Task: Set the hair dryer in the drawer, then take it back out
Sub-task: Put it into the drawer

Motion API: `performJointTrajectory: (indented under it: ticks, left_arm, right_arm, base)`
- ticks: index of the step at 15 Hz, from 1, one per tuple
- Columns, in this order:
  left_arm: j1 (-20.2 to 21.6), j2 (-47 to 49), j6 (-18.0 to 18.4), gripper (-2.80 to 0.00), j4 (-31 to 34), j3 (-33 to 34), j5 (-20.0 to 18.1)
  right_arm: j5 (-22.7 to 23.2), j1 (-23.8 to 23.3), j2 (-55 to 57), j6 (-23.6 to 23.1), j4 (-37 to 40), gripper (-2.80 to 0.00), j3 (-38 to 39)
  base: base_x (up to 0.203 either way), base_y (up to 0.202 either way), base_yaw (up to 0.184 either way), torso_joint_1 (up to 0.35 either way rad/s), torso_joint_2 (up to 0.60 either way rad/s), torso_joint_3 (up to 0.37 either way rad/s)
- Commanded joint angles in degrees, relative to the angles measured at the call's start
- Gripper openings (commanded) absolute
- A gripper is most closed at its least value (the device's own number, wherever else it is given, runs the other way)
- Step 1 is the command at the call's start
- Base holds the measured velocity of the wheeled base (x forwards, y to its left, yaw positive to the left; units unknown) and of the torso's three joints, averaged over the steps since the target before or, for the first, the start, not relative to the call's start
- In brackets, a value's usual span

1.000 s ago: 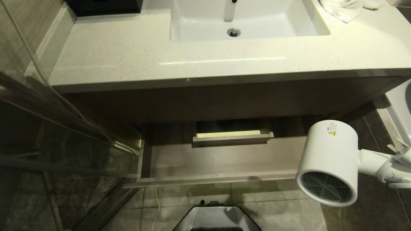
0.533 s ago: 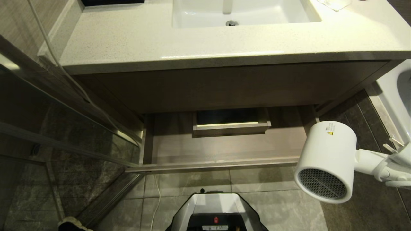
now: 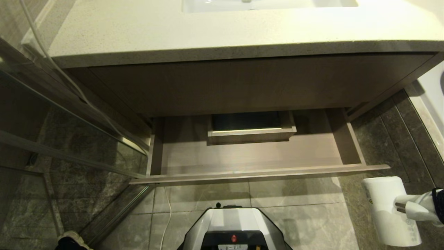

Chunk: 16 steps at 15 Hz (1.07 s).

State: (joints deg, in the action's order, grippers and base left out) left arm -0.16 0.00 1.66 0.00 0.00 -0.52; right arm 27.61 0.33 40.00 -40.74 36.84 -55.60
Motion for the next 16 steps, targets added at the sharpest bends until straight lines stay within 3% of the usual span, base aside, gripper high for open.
performJointTrajectory:
  ticks: [1,16]
  left_arm:
    - [0.0,0.0,0.0,-2.80,0.0,0.1,0.0]
    - [0.0,0.0,0.0,-2.80,0.0,0.1,0.0]
  right_arm:
    - [0.2,0.0,0.0,-0.2,-0.4,-2.80,0.4]
    - [0.2,0.1,0.2,1.3,-3.0,-2.80,2.4]
  base:
    - [0.000,0.000,0.000,-0.228,0.40,0.165]
    - [0.000,0.000,0.000,-0.305,0.49,0.183]
